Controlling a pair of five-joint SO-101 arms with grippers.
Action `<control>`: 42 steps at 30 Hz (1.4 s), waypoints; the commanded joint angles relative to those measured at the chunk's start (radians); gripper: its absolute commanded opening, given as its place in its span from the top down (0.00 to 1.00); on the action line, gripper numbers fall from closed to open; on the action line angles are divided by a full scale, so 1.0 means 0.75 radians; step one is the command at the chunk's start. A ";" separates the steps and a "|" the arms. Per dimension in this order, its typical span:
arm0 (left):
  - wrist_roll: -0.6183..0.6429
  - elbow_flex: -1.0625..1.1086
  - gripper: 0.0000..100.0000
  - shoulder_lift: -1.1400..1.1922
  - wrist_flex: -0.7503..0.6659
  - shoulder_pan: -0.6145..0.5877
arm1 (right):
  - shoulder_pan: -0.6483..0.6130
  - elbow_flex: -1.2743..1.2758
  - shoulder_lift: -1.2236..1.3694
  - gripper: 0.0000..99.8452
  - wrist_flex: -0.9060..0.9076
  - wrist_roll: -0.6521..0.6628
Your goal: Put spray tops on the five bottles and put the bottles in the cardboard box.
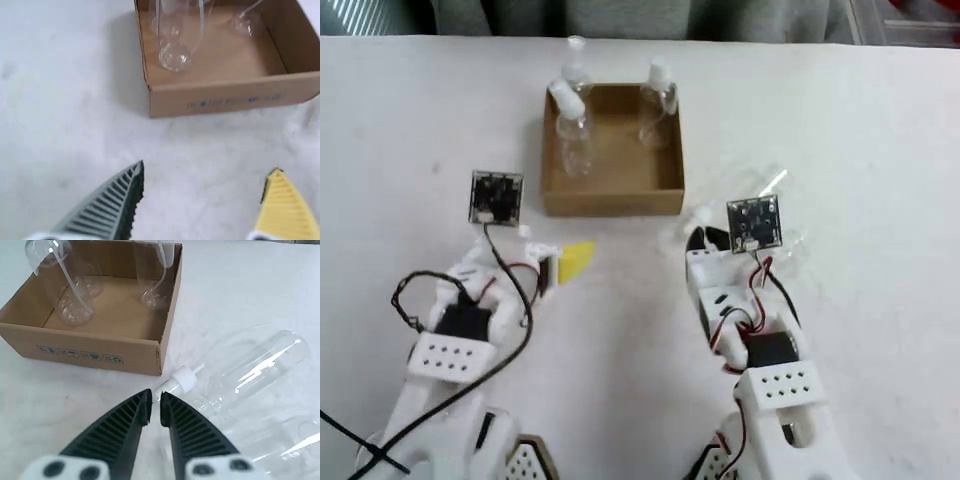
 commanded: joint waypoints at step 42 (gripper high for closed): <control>-0.098 0.438 0.98 -0.725 0.311 -0.136 | 0.294 -1.598 1.018 0.98 1.253 0.059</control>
